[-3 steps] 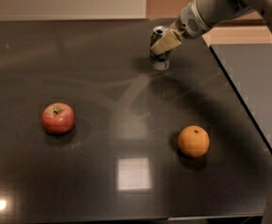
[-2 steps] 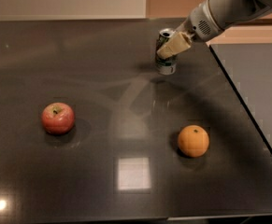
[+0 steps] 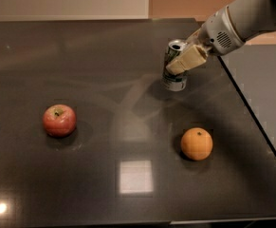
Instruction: Move 7up can near orange
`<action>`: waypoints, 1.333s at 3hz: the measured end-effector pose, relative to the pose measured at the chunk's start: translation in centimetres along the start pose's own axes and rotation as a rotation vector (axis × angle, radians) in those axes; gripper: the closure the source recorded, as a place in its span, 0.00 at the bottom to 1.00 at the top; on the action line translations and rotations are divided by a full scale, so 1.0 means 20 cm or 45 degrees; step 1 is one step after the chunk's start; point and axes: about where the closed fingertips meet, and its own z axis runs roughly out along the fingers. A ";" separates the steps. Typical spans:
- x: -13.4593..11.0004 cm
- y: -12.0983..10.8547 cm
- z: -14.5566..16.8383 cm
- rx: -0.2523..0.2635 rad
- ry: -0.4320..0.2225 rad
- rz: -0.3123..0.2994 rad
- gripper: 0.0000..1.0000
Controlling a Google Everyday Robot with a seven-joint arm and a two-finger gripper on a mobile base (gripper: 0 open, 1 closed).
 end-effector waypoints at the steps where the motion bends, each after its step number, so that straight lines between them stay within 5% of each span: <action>1: 0.04 0.14 -0.04 -0.026 0.017 -0.031 1.00; 2: 0.19 0.38 -0.02 -0.095 0.019 -0.060 1.00; 3: 0.21 0.39 -0.02 -0.101 0.022 -0.064 1.00; 4: 0.24 0.41 -0.02 -0.105 0.031 -0.056 0.77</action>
Offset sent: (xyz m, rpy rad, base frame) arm -0.0882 -0.0027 -0.0154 -0.0164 0.0303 0.0708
